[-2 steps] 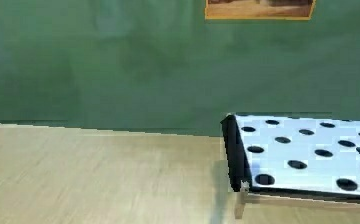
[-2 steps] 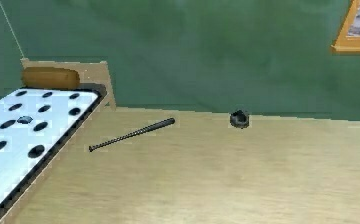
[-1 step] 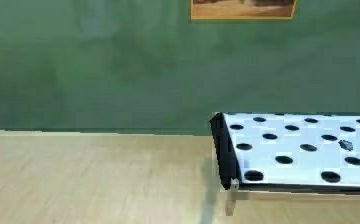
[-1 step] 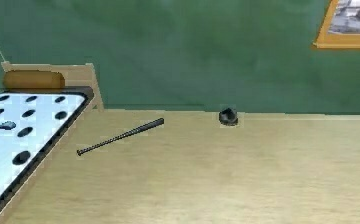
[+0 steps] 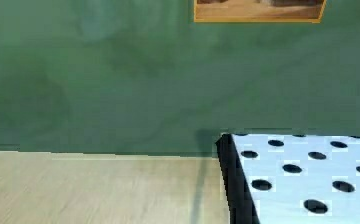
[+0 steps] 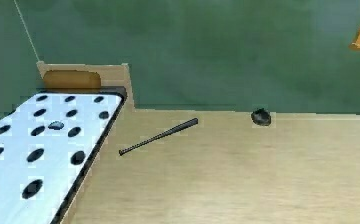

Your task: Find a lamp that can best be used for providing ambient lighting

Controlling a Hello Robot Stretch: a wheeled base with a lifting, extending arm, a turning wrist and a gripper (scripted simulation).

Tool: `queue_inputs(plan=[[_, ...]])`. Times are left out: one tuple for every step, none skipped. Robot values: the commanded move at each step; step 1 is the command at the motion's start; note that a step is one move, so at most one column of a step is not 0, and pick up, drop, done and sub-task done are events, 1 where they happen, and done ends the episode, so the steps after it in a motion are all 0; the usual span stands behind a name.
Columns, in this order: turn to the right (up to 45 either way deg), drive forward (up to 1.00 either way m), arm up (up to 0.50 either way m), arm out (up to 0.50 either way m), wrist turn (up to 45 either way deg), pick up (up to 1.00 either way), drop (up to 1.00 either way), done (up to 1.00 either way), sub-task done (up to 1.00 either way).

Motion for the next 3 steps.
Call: queue_inputs(plan=[[-36.0,0.00,0.00,0.00,0.0,0.00,0.00,0.00,0.00],[0.0,0.40,0.00,0.00,0.0,0.00,0.00,0.00,0.00],[-33.0,0.00,0.00,0.00,0.0,0.00,0.00,0.00,0.00]])
